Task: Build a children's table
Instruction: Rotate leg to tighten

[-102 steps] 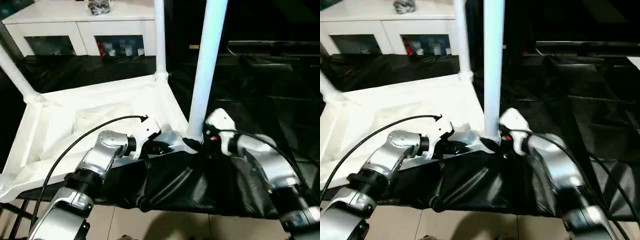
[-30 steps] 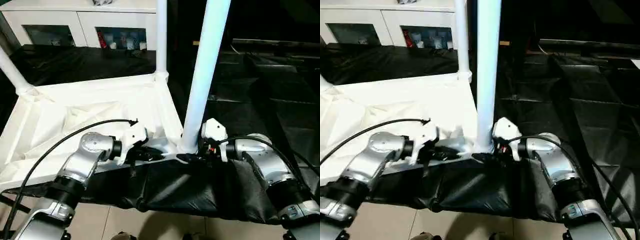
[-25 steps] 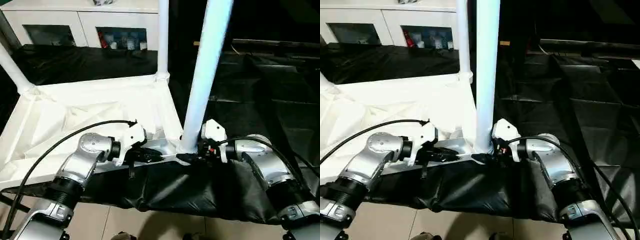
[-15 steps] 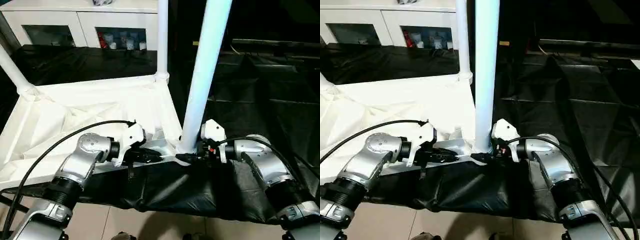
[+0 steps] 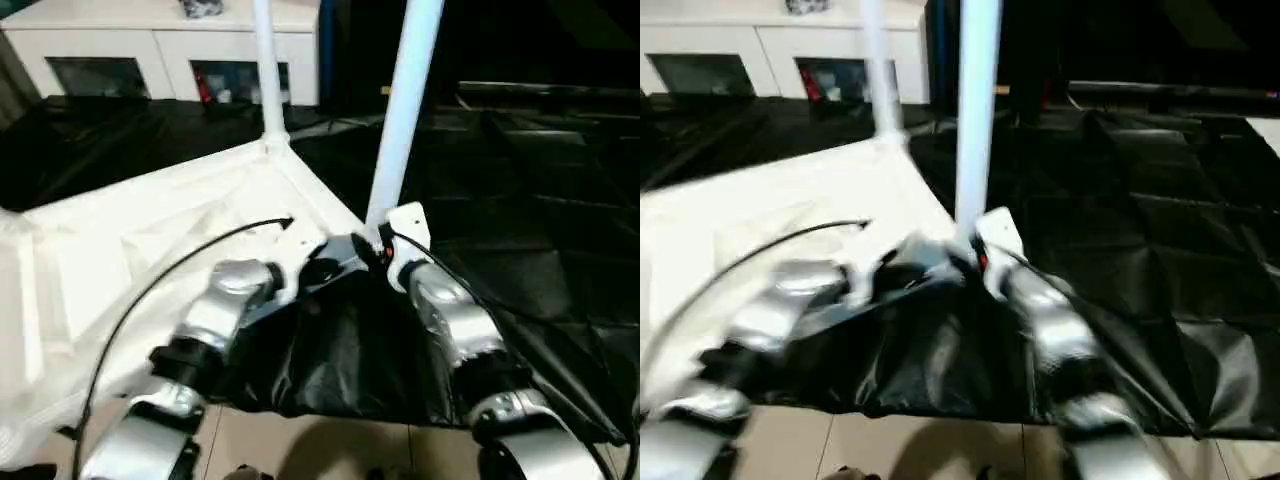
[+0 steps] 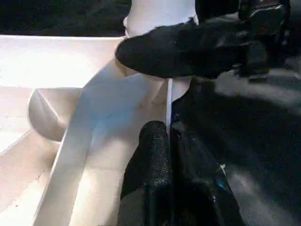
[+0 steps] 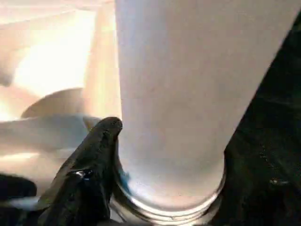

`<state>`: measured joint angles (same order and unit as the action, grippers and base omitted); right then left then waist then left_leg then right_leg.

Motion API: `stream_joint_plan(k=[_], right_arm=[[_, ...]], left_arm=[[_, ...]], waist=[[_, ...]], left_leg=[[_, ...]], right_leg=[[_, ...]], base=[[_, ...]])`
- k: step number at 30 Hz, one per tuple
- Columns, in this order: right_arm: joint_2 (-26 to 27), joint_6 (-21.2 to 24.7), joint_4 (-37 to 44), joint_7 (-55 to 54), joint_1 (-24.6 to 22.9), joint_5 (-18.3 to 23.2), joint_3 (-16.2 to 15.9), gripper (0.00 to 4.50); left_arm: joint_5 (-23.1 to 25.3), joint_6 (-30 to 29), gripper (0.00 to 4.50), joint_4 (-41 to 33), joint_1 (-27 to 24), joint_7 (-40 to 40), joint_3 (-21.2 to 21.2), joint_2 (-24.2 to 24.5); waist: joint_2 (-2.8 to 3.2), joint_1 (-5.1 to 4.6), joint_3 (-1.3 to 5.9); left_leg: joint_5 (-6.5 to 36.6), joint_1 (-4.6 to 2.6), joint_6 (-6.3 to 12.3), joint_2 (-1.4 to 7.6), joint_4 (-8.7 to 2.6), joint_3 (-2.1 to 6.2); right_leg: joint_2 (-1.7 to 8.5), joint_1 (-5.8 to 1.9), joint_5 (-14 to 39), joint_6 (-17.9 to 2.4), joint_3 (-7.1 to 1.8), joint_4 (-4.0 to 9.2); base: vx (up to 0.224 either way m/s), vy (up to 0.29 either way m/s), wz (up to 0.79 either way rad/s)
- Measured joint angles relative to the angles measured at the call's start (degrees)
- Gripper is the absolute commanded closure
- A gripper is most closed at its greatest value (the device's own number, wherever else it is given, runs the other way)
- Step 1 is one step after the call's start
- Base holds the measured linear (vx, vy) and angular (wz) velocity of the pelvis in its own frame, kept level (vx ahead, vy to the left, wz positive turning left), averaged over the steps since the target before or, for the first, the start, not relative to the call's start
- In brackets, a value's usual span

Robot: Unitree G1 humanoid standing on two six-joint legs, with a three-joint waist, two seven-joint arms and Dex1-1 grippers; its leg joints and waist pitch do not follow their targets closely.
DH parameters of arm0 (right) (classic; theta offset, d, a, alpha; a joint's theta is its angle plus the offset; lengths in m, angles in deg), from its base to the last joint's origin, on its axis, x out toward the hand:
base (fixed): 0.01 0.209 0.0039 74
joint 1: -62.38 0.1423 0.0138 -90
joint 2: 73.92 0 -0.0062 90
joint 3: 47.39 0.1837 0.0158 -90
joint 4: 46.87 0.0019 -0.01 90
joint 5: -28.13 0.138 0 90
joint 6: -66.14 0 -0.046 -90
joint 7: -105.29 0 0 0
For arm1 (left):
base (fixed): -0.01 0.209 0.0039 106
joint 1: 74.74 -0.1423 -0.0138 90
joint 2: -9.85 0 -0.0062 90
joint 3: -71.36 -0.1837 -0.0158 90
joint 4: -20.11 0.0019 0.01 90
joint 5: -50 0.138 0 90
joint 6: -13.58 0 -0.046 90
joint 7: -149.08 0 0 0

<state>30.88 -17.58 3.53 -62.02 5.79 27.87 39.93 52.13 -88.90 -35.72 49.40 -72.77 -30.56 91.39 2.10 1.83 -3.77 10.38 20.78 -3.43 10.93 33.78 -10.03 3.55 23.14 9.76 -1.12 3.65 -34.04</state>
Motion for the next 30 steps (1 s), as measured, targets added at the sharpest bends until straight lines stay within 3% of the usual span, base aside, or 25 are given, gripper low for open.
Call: stream_joint_plan(k=[2, 5, 12, 20, 24, 30], right_arm=[[0.1, -0.3, -0.2, -0.3, 0.1, -0.4, 0.0, 1.78], [0.2, -0.5, -0.1, 0.1, 0.1, -0.2, 0.2, 1.08], [-0.8, -2.5, 1.0, 5.2, -1.1, 0.1, -0.9, 0.41], [-10.1, -4.3, 7.4, 23.8, -3.9, 1.0, -5.4, 0.41], [-14.1, -4.7, 10.3, 33.3, -4.9, 2.8, -7.3, 0.41], [-20.1, -2.6, 15.3, 47.8, -6.3, 6.9, -9.2, 0.41]], left_arm=[[0.1, 0.1, 4.5, 0.0, 0.0, 0.1, 0.0, -0.2], [0.1, 0.8, 4.5, 0.1, 0.0, -0.6, 0.0, 0.1], [0.0, 2.9, 4.5, -0.8, -0.6, -4.9, -0.8, 2.8], [-2.4, 6.8, 4.5, -3.1, -3.0, -14.8, -1.8, 7.7], [-3.1, 7.5, 4.5, -3.4, -3.3, -19.0, -2.1, 9.3], [-4.9, 7.9, 4.5, -4.3, -3.8, -25.6, -2.8, 11.8]], waist=[[0.2, 0.04, 0.06], [0.34, 0.11, 0.12], [0.52, 0.0, 0.14], [0.53, 0.47, 0.11], [0.57, 0.64, 0.06], [0.38, 1.63, -0.05]], left_leg=[[0.0, 0.04, 0.0, 0.0, -0.02, 0.0], [0.0, 0.06, 0.0, 0.0, -0.13, 0.02], [0.0, 0.18, 0.0, 0.04, -0.27, 0.04], [0.0, 0.36, 0.01, 0.05, -0.28, 0.05], [0.0, 0.37, 0.01, 0.05, -0.2, 0.03], [0.0, 0.38, 0.02, 0.08, -0.21, 0.03]], right_leg=[[0.0, 0.0, 0.0, 0.0, 0.0, 0.0], [-0.01, 0.01, -0.2, -0.3, 0.03, -0.02], [-0.04, 0.16, -0.2, -0.3, 0.08, -0.02], [-0.04, 0.27, -0.1, -0.2, 0.11, 0.02], [-0.02, 0.25, -0.1, -0.2, 0.09, 0.0], [-0.03, 0.25, -0.1, -0.2, 0.11, 0.0]], base=[[0.0, 0.0, 0.0], [0.0, 0.0, 0.0], [0.0, 0.0, 0.0], [0.0, 0.0, 0.0], [0.0, 0.0, 0.0], [0.0, 0.0, 0.0]])
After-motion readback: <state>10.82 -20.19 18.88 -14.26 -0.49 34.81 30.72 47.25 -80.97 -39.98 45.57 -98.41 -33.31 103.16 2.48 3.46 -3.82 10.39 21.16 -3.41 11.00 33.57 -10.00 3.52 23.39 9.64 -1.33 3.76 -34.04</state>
